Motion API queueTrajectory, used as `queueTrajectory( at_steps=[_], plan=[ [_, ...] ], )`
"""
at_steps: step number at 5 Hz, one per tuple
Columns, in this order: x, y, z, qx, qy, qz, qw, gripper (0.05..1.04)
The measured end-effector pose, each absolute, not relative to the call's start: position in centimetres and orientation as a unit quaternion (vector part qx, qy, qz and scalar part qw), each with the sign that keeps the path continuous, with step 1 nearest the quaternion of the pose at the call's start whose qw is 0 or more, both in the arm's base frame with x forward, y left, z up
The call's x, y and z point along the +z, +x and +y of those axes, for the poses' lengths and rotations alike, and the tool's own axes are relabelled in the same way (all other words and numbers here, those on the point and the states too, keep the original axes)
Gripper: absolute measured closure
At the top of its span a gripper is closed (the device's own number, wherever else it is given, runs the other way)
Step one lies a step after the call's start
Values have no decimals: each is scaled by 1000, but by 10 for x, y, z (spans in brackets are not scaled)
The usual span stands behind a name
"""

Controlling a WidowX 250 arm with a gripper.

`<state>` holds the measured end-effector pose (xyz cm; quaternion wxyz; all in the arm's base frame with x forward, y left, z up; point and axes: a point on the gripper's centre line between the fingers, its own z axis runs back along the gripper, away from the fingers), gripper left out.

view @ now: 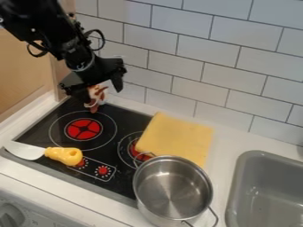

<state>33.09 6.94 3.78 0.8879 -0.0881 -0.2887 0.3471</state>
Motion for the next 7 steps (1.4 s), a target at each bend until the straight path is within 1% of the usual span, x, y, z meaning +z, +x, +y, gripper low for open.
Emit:
queueTrajectory(
  at_steps=[1, 2, 3, 5, 6, 7],
  plan=[
    [33, 339, 78, 354, -80, -290, 885, 85],
    [22, 342, 85, 362, -70, -281, 886, 85],
    [11, 341, 96, 379, -55, -269, 883, 124],
    [6, 341, 102, 373, -39, -267, 887, 728],
    [5, 341, 102, 373, -38, -267, 888, 931],
    [5, 340, 100, 379, -45, -263, 886, 1030]
  ],
)
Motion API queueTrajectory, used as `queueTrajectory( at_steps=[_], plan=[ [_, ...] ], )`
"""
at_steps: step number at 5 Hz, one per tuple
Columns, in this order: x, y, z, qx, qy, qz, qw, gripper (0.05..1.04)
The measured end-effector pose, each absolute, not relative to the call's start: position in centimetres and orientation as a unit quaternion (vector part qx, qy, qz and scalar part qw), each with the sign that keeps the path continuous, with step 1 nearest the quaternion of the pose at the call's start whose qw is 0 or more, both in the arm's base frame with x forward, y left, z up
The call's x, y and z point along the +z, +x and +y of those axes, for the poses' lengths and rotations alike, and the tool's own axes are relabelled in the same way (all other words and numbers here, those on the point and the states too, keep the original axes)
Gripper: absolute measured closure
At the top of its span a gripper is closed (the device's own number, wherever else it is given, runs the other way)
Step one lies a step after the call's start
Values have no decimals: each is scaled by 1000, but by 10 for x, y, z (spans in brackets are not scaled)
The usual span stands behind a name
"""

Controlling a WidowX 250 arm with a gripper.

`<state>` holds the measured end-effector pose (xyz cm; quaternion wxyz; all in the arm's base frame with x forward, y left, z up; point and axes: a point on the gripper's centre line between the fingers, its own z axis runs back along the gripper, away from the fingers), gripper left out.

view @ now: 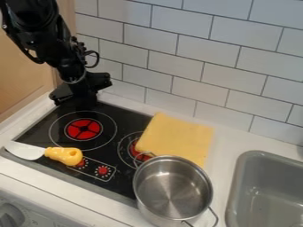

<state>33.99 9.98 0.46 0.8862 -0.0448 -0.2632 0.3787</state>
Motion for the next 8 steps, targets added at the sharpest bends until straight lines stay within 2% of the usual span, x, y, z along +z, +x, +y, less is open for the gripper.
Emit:
queueTrajectory(
  at_steps=[1, 4, 6, 8],
  plan=[
    [6, 338, 97, 375, -49, -263, 888, 1035],
    [49, 314, 70, 339, -84, -298, 888, 1035],
    [79, 289, 14, 259, -121, -321, 903, 1035],
    [82, 259, -59, 160, -155, -307, 925, 1035]
  ],
)
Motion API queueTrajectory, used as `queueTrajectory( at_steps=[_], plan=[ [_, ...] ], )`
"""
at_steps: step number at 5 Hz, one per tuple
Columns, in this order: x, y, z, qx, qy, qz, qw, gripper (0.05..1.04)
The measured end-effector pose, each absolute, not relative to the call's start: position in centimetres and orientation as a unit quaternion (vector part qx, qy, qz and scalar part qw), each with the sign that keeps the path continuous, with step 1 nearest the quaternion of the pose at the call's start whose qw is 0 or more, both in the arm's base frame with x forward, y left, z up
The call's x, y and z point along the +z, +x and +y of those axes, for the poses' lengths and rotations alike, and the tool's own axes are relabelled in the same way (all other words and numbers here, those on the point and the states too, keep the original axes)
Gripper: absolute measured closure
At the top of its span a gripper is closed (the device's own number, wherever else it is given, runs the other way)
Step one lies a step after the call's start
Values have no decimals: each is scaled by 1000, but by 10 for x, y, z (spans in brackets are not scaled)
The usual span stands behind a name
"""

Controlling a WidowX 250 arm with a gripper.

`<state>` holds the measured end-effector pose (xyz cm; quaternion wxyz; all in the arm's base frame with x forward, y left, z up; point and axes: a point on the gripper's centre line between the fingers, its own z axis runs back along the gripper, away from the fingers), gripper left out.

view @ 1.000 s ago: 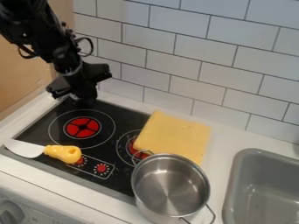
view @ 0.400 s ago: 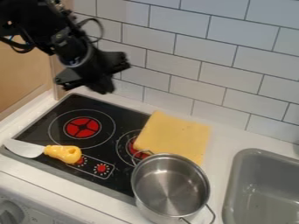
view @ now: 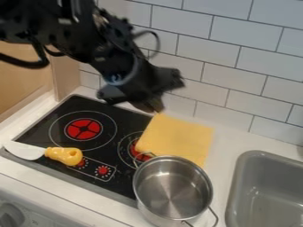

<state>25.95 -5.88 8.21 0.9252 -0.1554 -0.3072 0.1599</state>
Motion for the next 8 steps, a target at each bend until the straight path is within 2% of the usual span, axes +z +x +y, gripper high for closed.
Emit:
queueTrajectory(
  at_steps=[1, 3, 5, 6, 7, 8],
  plan=[
    [76, 243, -86, 120, -162, -293, 935, 1035],
    [60, 209, -106, 94, -165, -262, 946, 1035],
    [44, 182, -100, 103, -157, -239, 953, 1035],
    [37, 180, -101, 110, -156, -225, 955, 1014],
    [26, 176, -100, 108, -145, -201, 963, 862],
    [26, 176, -98, 113, -140, -203, 963, 607]
  ],
)
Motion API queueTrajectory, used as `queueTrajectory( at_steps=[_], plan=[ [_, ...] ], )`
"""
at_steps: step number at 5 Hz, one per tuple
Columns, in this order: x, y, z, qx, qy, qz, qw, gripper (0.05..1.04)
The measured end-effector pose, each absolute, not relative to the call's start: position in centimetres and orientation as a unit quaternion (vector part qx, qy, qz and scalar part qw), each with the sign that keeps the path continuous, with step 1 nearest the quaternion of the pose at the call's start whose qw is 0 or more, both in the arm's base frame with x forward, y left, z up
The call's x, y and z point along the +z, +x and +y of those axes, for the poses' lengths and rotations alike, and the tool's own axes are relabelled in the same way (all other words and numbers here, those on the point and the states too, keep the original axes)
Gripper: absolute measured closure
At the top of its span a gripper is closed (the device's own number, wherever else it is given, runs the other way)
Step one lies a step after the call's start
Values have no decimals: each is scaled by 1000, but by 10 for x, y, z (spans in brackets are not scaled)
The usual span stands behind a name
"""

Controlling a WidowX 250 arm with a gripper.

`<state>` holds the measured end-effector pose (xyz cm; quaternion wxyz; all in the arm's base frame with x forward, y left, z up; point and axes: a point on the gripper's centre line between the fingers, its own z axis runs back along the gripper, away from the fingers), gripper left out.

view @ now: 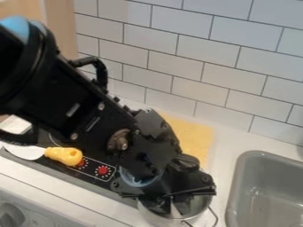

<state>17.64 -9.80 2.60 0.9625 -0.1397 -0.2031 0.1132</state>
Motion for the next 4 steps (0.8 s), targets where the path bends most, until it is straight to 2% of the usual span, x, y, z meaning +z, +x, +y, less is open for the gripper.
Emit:
queueTrajectory(
  at_steps=[1, 2, 4],
  plan=[
    [25, 176, -97, 115, -137, -203, 963, 317],
    [25, 176, -96, 121, -134, -200, 963, 70],
    [37, 175, -95, 127, -142, -211, 959, 85]
  ],
)
